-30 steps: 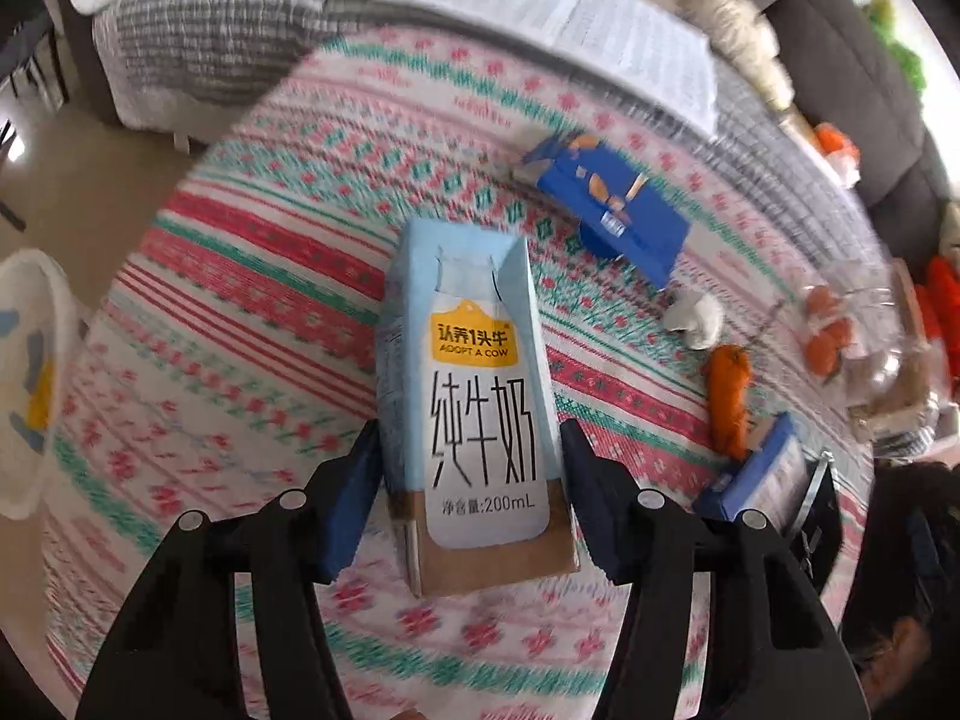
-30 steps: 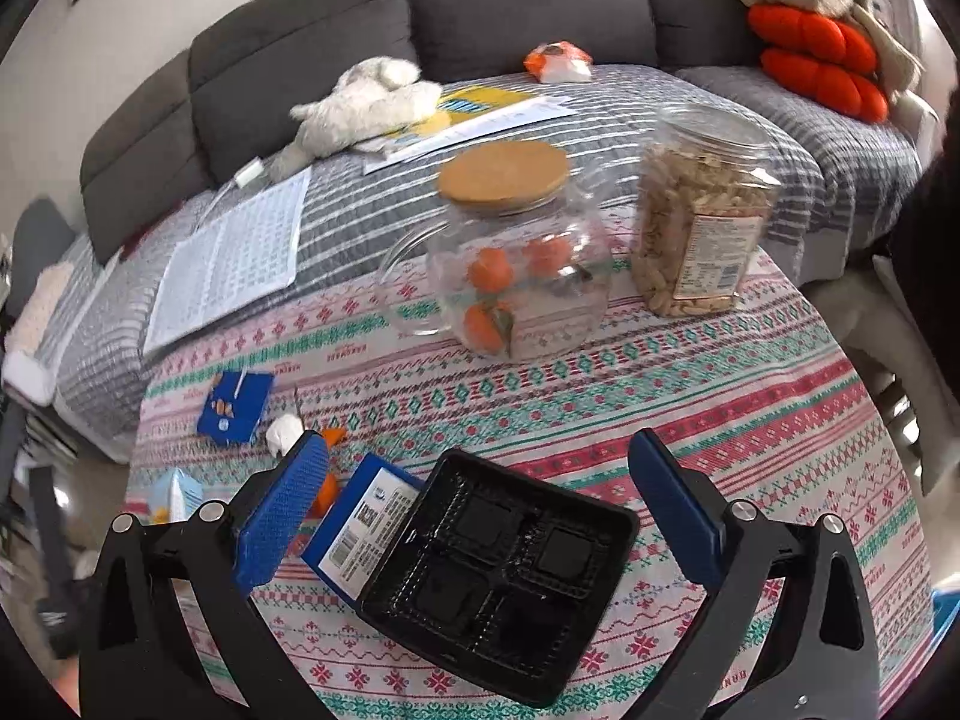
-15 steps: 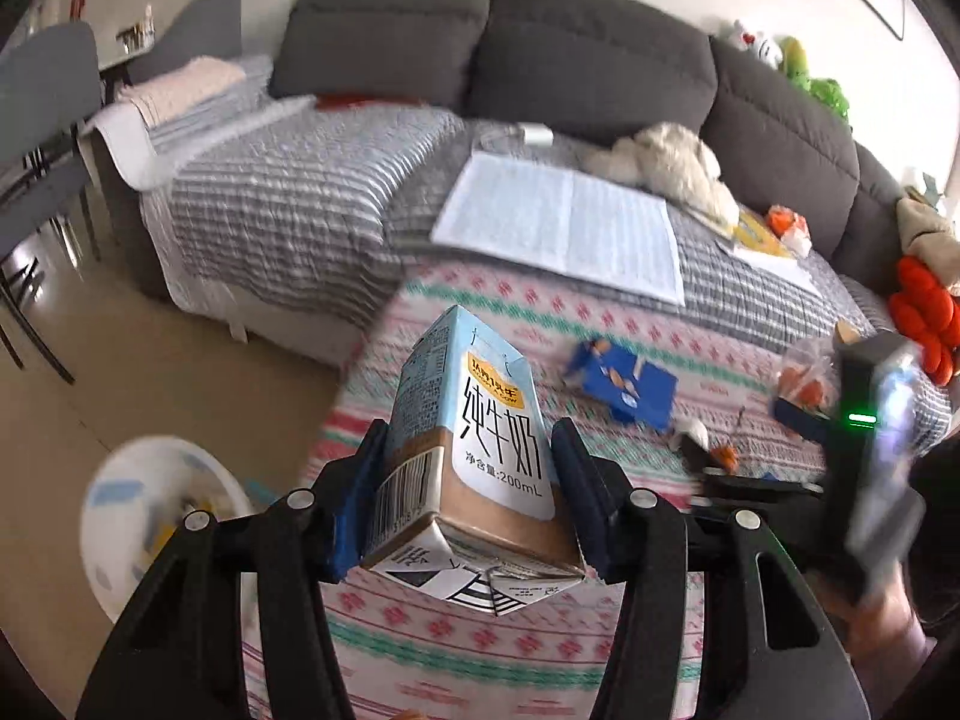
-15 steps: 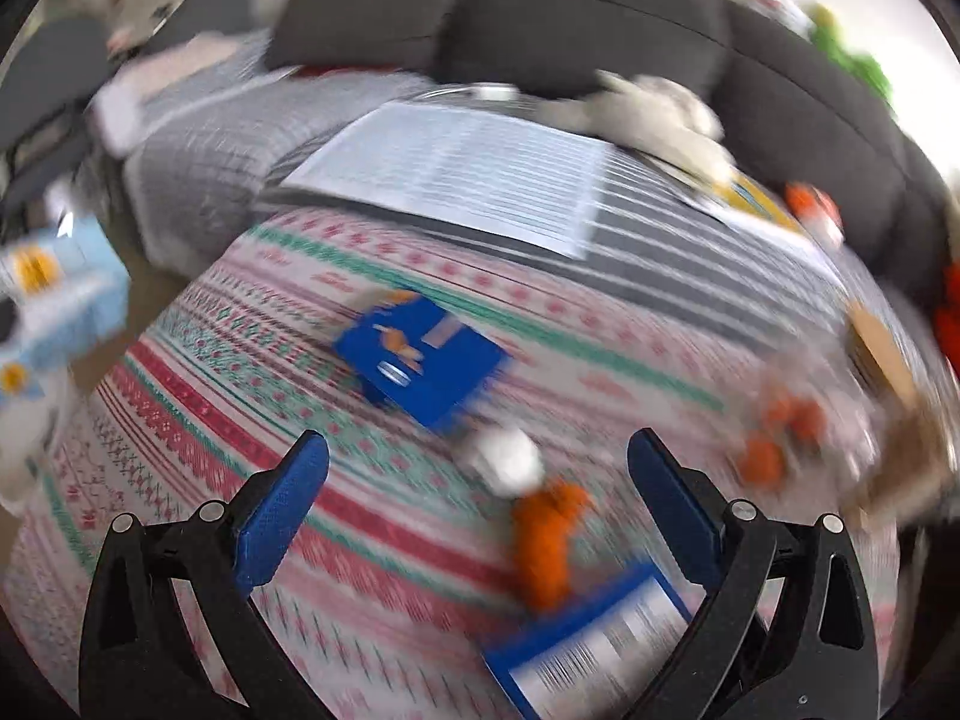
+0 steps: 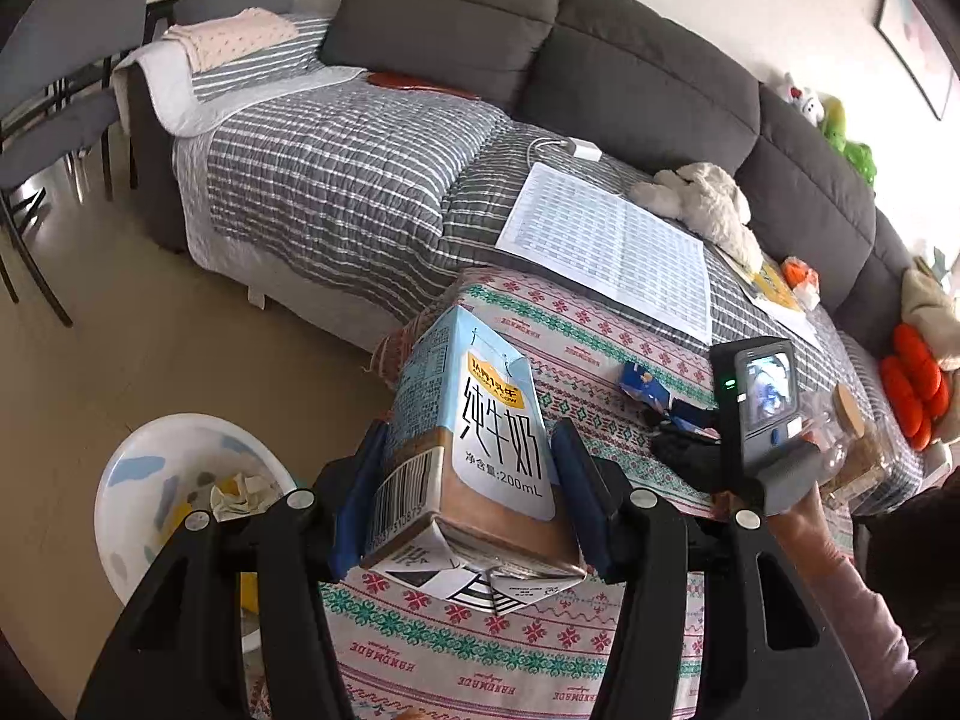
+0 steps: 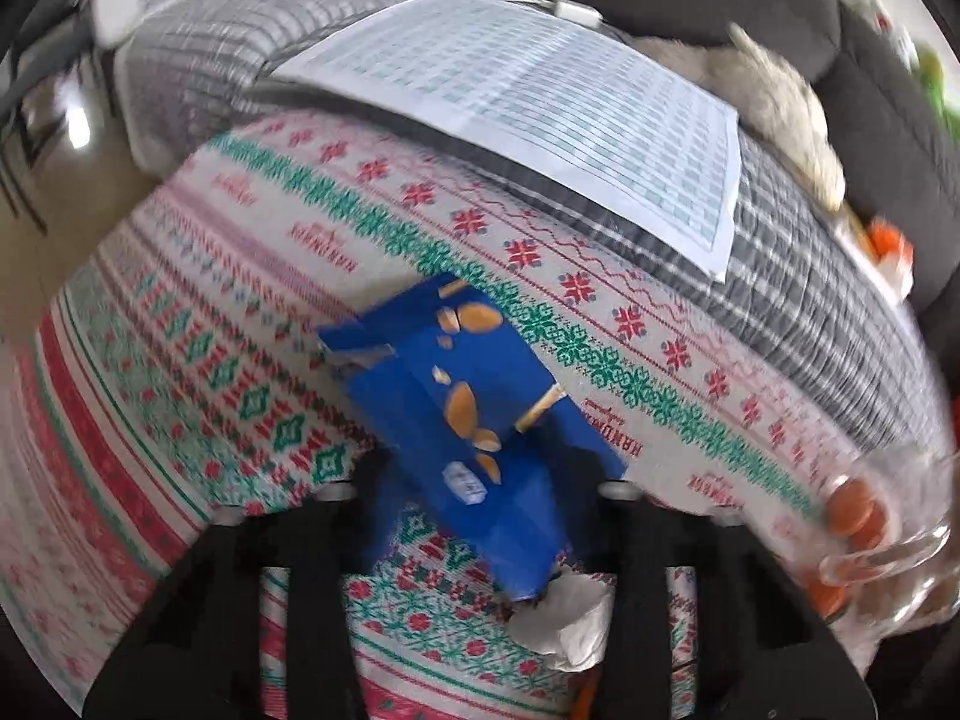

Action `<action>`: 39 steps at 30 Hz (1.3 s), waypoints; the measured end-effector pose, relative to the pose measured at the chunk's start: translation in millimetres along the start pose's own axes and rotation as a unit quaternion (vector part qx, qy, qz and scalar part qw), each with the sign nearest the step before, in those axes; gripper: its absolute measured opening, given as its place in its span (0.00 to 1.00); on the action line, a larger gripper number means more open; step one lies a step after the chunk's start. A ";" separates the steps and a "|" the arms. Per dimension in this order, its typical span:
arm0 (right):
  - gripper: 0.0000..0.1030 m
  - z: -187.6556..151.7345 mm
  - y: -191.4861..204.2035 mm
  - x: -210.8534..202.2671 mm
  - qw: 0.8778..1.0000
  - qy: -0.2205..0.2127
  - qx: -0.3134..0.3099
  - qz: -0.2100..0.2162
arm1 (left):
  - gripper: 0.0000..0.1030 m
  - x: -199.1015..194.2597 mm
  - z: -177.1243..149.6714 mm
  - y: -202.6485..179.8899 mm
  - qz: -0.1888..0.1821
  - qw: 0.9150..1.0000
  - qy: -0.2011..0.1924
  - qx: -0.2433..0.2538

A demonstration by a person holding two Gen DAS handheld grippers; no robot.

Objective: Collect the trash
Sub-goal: 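Lift the milk carton with the left tool while the right tool grasps the blue cardboard, then carry the carton and cardboard over the white bin and open both tools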

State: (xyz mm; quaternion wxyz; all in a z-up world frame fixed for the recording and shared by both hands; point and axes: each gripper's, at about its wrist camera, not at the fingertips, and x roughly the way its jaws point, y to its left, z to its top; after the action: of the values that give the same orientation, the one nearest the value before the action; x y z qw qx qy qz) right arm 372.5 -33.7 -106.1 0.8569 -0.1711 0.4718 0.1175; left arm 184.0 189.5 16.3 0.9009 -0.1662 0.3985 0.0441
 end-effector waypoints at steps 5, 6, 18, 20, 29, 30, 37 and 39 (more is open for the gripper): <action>0.12 0.0 -2.5 -20.8 0.999 -0.013 0.036 -0.002 | 0.53 -3.5 -0.2 5.1 0.000 1.000 -0.004 -0.009; 0.12 -1.3 -4.3 -25.2 0.999 -0.014 0.052 -0.002 | 0.53 -6.0 -0.3 4.7 0.001 1.000 -0.008 -0.008; 0.11 -32.6 1.1 -69.0 0.987 -0.051 0.148 0.023 | 0.53 -30.1 6.9 20.5 0.013 0.999 -0.045 -0.022; 0.11 -35.2 3.8 -78.6 0.985 -0.061 0.159 0.032 | 0.53 -35.1 8.9 27.4 0.013 0.998 -0.051 -0.030; 0.09 -32.7 31.6 -110.7 0.982 -0.083 0.159 0.062 | 0.53 -58.3 14.7 64.5 0.013 0.995 -0.070 -0.066; 0.08 -31.7 34.9 -114.5 0.981 -0.086 0.159 0.066 | 0.53 -60.7 15.1 70.5 0.013 0.995 -0.071 -0.071; 0.08 -21.8 69.4 -148.7 0.978 -0.115 0.145 0.100 | 0.53 -76.2 13.8 107.2 0.020 0.992 -0.074 -0.102; 0.08 -18.3 80.9 -156.6 0.977 -0.120 0.137 0.111 | 0.53 -83.0 13.2 117.0 0.022 0.991 -0.079 -0.109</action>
State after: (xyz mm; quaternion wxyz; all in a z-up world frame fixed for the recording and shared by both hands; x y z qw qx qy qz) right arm 246.5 26.5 2.9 0.9044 0.0170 0.3928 0.1656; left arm 112.2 308.4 54.5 0.9048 -0.2511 0.3223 0.1200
